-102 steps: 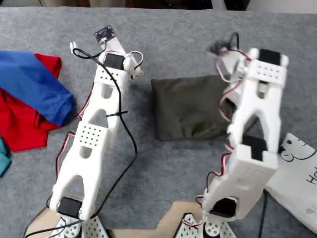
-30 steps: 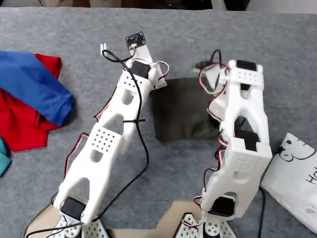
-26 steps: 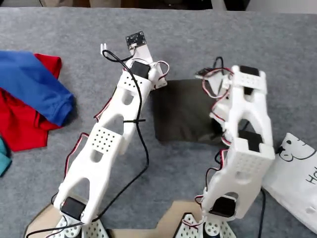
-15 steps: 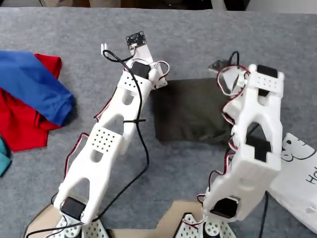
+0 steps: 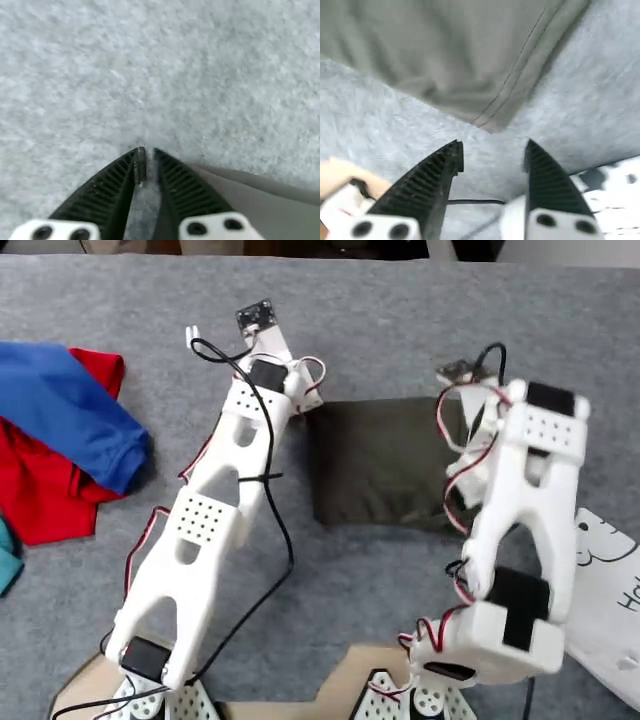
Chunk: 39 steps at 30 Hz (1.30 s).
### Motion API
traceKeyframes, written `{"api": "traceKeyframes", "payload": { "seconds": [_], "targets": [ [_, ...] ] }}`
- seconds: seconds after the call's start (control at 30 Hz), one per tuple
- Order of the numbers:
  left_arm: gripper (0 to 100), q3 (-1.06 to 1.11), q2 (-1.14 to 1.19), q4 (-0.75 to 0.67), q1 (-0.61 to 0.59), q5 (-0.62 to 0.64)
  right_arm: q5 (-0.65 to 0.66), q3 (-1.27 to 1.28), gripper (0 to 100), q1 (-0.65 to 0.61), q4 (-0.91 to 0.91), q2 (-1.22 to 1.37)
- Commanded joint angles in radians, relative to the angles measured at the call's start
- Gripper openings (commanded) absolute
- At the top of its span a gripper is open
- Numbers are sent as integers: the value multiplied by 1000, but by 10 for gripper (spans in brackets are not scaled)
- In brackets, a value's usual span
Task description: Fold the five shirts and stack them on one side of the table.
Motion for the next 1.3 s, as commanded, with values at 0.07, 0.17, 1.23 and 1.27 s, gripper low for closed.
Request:
{"api": "traceKeyframes", "payload": {
  "seconds": [0.07, 0.17, 1.23, 1.27],
  "targets": [
    [132, -124, -12, 49, -17, -3, -242, 260, 235, -81, -285, -122],
    [133, -117, -12, 46, -17, -3, -333, 343, 236, -125, -425, -124],
    [136, -117, -10, 49, -43, -8, -342, -742, 5, -97, 55, 763],
    [136, -117, -10, 49, -43, -9, -345, -768, 5, -84, 71, 748]
  ]
}}
